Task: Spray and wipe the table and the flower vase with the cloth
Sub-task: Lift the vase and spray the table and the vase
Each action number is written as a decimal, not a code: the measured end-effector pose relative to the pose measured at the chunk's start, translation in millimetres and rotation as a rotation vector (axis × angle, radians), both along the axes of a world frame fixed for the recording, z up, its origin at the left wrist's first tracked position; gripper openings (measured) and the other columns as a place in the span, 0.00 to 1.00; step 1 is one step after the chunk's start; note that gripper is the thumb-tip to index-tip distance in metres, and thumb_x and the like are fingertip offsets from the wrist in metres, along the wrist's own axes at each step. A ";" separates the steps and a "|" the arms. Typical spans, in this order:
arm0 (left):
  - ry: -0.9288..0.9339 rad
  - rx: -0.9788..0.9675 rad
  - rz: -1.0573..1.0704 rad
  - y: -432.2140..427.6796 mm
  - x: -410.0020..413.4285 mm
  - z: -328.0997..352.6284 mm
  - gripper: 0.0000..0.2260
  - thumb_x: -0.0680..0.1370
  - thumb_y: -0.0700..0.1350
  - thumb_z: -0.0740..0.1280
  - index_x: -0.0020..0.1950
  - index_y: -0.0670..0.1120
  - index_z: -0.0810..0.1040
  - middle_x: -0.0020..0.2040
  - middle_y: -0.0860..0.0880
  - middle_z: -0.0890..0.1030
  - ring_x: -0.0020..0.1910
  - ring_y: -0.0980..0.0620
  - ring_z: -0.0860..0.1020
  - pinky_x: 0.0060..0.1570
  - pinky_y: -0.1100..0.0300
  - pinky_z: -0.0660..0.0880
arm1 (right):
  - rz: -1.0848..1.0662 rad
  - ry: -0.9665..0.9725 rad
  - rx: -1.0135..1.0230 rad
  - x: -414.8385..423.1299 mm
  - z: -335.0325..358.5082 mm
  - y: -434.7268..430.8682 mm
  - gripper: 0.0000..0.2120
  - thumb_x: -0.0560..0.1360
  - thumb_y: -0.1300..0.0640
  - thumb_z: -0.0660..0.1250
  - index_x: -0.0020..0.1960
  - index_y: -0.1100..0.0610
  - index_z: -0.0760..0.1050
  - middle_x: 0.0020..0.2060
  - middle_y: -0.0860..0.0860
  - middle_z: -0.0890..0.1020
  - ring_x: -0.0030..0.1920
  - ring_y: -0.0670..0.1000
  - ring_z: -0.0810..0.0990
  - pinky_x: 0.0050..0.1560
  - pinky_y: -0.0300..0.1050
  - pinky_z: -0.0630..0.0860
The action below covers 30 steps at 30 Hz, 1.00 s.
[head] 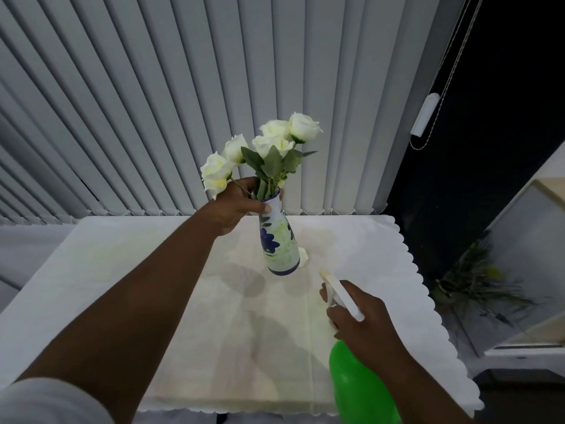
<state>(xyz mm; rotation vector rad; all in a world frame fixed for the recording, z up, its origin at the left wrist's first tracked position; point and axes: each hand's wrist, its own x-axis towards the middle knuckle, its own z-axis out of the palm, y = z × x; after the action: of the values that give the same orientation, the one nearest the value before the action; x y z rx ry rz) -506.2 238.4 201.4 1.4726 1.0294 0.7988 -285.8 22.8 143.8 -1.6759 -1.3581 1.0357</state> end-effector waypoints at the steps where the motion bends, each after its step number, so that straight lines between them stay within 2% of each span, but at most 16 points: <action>1: -0.001 -0.003 0.006 1.6 1.1 -3.3 0.23 0.70 0.24 0.67 0.65 0.32 0.73 0.64 0.33 0.77 0.63 0.35 0.75 0.65 0.43 0.72 | 0.002 0.006 0.001 1.7 -3.0 0.9 0.12 0.66 0.55 0.62 0.49 0.52 0.78 0.36 0.59 0.80 0.32 0.53 0.76 0.41 0.62 0.81; 3: 0.002 -0.012 0.025 5.4 4.3 -11.8 0.23 0.69 0.25 0.68 0.63 0.33 0.74 0.62 0.35 0.78 0.62 0.37 0.76 0.64 0.45 0.73 | -0.005 0.025 0.012 4.6 -9.1 3.2 0.13 0.67 0.56 0.63 0.51 0.51 0.78 0.35 0.58 0.79 0.29 0.45 0.76 0.38 0.60 0.81; 5: 0.019 -0.016 0.058 9.1 9.6 -22.0 0.21 0.69 0.27 0.70 0.61 0.36 0.76 0.60 0.38 0.80 0.60 0.39 0.77 0.62 0.47 0.74 | -0.022 0.039 0.029 7.8 -16.7 5.4 0.13 0.69 0.55 0.63 0.52 0.47 0.77 0.36 0.56 0.80 0.29 0.45 0.79 0.39 0.58 0.81; 8: 0.047 -0.022 0.088 15.5 18.5 -39.5 0.19 0.69 0.30 0.73 0.57 0.43 0.78 0.54 0.45 0.82 0.57 0.43 0.79 0.57 0.53 0.77 | -0.061 0.042 0.050 12.3 -35.9 8.9 0.13 0.71 0.48 0.63 0.54 0.38 0.75 0.40 0.51 0.83 0.40 0.51 0.85 0.51 0.61 0.81; 11: 0.068 -0.032 0.120 24.1 26.1 -59.2 0.21 0.69 0.32 0.74 0.60 0.42 0.76 0.56 0.44 0.81 0.58 0.42 0.79 0.59 0.48 0.76 | -0.094 0.022 0.042 14.9 -57.2 13.6 0.17 0.71 0.39 0.62 0.60 0.29 0.73 0.48 0.44 0.85 0.50 0.52 0.85 0.61 0.63 0.76; 14: 0.071 -0.072 0.134 36.0 32.8 -79.2 0.26 0.67 0.35 0.75 0.64 0.40 0.74 0.62 0.40 0.79 0.61 0.40 0.77 0.62 0.43 0.75 | -0.115 0.040 0.051 17.2 -74.1 18.4 0.19 0.74 0.39 0.64 0.65 0.33 0.72 0.52 0.43 0.85 0.55 0.52 0.84 0.64 0.61 0.75; 17: 0.089 -0.098 0.123 51.5 40.3 -99.9 0.21 0.69 0.33 0.74 0.58 0.47 0.76 0.61 0.43 0.79 0.61 0.41 0.77 0.63 0.43 0.75 | -0.146 0.046 0.048 23.1 -86.6 24.3 0.18 0.79 0.52 0.68 0.67 0.40 0.73 0.55 0.45 0.85 0.57 0.53 0.84 0.65 0.61 0.75; 19: 0.094 -0.113 0.096 61.6 45.7 -112.2 0.21 0.70 0.32 0.73 0.54 0.53 0.75 0.60 0.45 0.79 0.61 0.42 0.77 0.62 0.45 0.75 | -0.156 0.032 0.015 26.3 -92.0 29.2 0.19 0.79 0.55 0.68 0.69 0.42 0.73 0.57 0.45 0.85 0.58 0.53 0.83 0.66 0.61 0.74; 21: 0.106 -0.134 0.064 69.3 51.1 -123.6 0.22 0.70 0.32 0.73 0.55 0.55 0.74 0.58 0.48 0.79 0.60 0.44 0.77 0.60 0.49 0.75 | -0.165 0.018 -0.009 27.7 -95.0 34.2 0.20 0.79 0.56 0.68 0.69 0.44 0.73 0.58 0.46 0.84 0.59 0.52 0.82 0.66 0.60 0.75; 24: 0.124 -0.129 0.019 76.9 57.2 -134.7 0.23 0.71 0.31 0.72 0.53 0.58 0.73 0.54 0.54 0.79 0.54 0.53 0.77 0.51 0.62 0.77 | -0.180 0.029 -0.017 28.7 -97.7 40.6 0.21 0.79 0.59 0.69 0.70 0.47 0.73 0.59 0.48 0.83 0.61 0.52 0.81 0.67 0.60 0.74; 25: 0.127 -0.129 0.012 79.2 58.3 -138.6 0.23 0.71 0.31 0.72 0.54 0.57 0.74 0.55 0.53 0.79 0.54 0.53 0.77 0.50 0.63 0.76 | -0.180 0.041 -0.020 28.9 -98.3 42.0 0.21 0.79 0.59 0.69 0.70 0.48 0.74 0.59 0.48 0.83 0.62 0.51 0.81 0.67 0.60 0.74; 28: 0.113 -0.148 -0.001 85.8 59.3 -148.9 0.24 0.71 0.32 0.72 0.62 0.51 0.73 0.63 0.45 0.78 0.60 0.47 0.77 0.59 0.53 0.75 | -0.187 0.053 -0.013 28.1 -100.5 45.7 0.21 0.79 0.60 0.69 0.69 0.47 0.75 0.59 0.46 0.84 0.63 0.51 0.81 0.67 0.61 0.75; 30: 0.109 -0.144 -0.023 89.0 59.4 -153.1 0.25 0.71 0.31 0.72 0.63 0.50 0.72 0.64 0.46 0.77 0.61 0.47 0.76 0.60 0.52 0.75 | -0.196 0.059 -0.012 27.4 -100.6 48.3 0.21 0.79 0.59 0.69 0.68 0.43 0.75 0.58 0.44 0.84 0.63 0.50 0.81 0.66 0.62 0.75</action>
<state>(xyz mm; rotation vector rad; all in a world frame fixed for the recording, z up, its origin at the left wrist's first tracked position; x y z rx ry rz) -446.8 327.3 48.3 1.4143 1.1267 0.6208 -258.5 71.1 43.2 -1.7347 -1.1273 0.9724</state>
